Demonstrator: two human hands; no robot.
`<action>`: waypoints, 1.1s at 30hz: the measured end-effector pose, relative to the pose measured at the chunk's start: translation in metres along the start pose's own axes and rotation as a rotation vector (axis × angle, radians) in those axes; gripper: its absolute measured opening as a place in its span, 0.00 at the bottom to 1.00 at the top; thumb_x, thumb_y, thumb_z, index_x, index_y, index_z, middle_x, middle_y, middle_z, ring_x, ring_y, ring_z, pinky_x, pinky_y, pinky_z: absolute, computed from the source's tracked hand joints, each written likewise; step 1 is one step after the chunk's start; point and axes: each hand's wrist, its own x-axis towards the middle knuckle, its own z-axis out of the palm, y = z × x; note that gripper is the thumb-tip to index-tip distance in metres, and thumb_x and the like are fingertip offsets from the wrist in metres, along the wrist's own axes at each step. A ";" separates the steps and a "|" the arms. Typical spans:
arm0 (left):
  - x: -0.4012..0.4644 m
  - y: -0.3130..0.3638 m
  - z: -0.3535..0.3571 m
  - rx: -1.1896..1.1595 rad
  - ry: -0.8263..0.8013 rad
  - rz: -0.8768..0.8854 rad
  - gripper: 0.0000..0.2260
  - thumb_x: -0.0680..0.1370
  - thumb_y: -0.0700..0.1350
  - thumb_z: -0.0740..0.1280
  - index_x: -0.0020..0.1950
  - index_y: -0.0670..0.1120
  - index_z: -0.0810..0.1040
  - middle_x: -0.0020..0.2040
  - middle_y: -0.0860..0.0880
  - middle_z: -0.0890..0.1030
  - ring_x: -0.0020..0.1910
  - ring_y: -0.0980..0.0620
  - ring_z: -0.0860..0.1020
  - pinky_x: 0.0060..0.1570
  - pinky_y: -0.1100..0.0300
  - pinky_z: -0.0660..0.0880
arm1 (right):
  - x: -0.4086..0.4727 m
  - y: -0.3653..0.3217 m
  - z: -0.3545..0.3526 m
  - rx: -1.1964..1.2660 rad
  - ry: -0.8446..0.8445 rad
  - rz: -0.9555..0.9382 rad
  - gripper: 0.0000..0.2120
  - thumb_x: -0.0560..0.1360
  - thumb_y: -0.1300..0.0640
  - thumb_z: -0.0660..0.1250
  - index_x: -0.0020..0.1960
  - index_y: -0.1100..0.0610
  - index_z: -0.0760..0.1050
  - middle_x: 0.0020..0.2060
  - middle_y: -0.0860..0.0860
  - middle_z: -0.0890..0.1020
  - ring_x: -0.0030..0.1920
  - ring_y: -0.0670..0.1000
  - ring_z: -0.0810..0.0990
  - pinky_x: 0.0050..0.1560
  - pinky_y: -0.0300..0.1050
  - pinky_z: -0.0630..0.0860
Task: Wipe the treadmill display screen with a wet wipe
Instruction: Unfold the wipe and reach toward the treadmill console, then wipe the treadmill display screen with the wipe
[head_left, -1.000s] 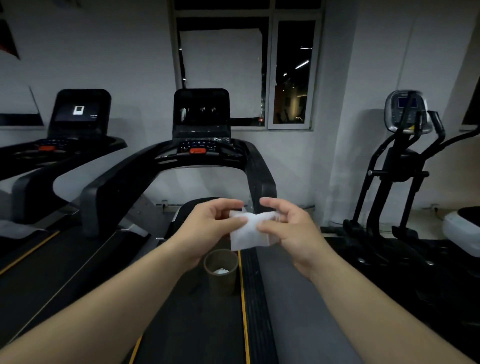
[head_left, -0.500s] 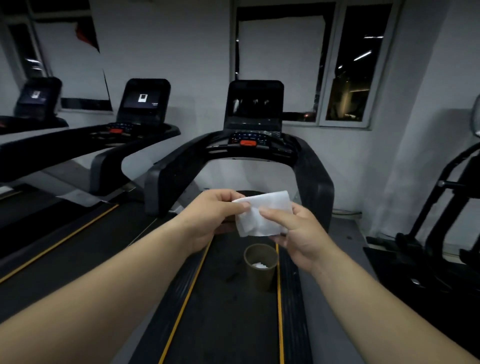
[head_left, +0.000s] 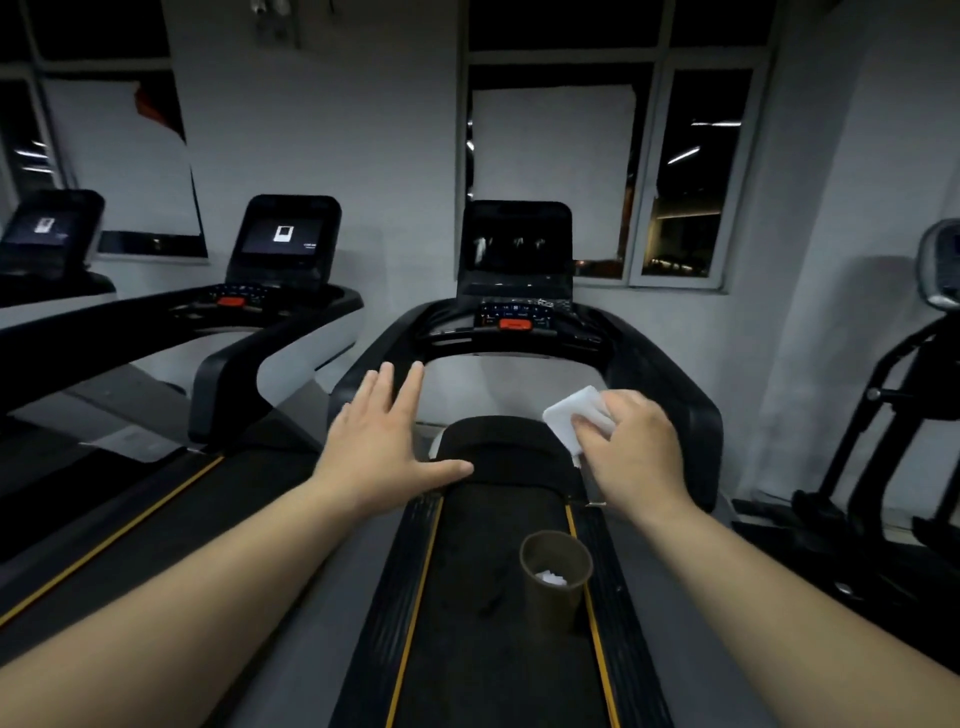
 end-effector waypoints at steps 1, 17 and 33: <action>0.005 -0.008 -0.004 0.010 0.010 0.006 0.58 0.66 0.77 0.66 0.81 0.55 0.36 0.83 0.47 0.40 0.81 0.48 0.38 0.79 0.43 0.49 | 0.007 0.002 0.002 -0.053 0.014 -0.037 0.09 0.76 0.56 0.69 0.40 0.58 0.74 0.46 0.50 0.79 0.50 0.55 0.75 0.45 0.47 0.67; 0.123 -0.073 0.001 -0.007 -0.008 0.060 0.60 0.65 0.78 0.65 0.82 0.50 0.36 0.83 0.47 0.39 0.81 0.49 0.36 0.79 0.46 0.47 | 0.110 0.019 0.069 -0.306 0.086 -0.165 0.03 0.73 0.60 0.72 0.45 0.60 0.80 0.65 0.59 0.79 0.69 0.62 0.73 0.67 0.61 0.72; 0.490 -0.060 0.079 0.006 -0.005 0.044 0.58 0.63 0.81 0.60 0.82 0.55 0.36 0.83 0.49 0.40 0.81 0.52 0.35 0.80 0.46 0.46 | 0.417 0.142 0.212 -0.168 0.002 -0.080 0.04 0.73 0.61 0.71 0.46 0.60 0.82 0.66 0.56 0.79 0.70 0.59 0.73 0.68 0.60 0.72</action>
